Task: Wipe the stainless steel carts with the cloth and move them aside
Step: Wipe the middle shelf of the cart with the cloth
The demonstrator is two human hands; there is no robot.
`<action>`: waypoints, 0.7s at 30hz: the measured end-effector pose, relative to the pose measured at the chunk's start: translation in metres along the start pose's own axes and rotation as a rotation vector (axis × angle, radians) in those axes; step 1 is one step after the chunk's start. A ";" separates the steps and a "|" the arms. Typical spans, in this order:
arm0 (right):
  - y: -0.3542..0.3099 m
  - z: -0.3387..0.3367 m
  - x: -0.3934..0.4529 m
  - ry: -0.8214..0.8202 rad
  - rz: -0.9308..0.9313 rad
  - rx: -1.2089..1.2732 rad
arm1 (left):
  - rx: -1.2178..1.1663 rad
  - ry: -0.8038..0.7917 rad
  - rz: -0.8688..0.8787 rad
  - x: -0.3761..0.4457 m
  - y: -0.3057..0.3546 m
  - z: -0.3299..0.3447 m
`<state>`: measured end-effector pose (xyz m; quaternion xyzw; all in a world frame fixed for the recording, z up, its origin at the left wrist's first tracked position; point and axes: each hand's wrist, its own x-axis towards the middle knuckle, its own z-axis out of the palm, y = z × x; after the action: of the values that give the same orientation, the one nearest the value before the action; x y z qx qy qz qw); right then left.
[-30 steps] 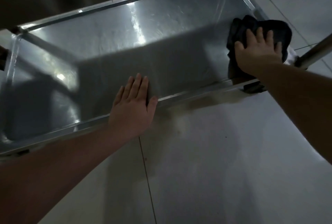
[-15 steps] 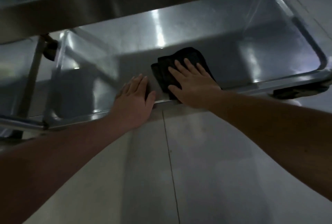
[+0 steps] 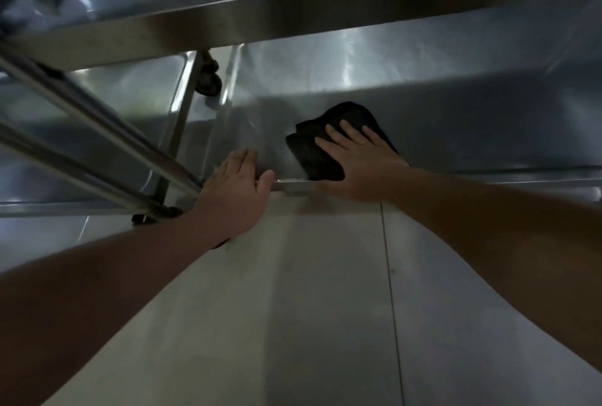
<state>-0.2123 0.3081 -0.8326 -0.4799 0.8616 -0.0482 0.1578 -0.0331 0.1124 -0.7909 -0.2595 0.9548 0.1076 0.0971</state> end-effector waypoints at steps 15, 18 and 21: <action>-0.036 -0.019 -0.046 -0.096 -0.122 0.072 | -0.006 0.015 0.015 -0.012 0.028 0.000; -0.050 -0.038 -0.071 -0.166 -0.021 0.080 | 0.102 -0.075 0.141 -0.042 0.042 -0.008; -0.065 -0.062 -0.102 -0.284 0.030 0.070 | 0.150 -0.188 0.198 -0.083 0.051 -0.025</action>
<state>-0.1293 0.3552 -0.7362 -0.4634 0.8353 -0.0075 0.2957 0.0078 0.1881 -0.7395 -0.1449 0.9678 0.0689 0.1941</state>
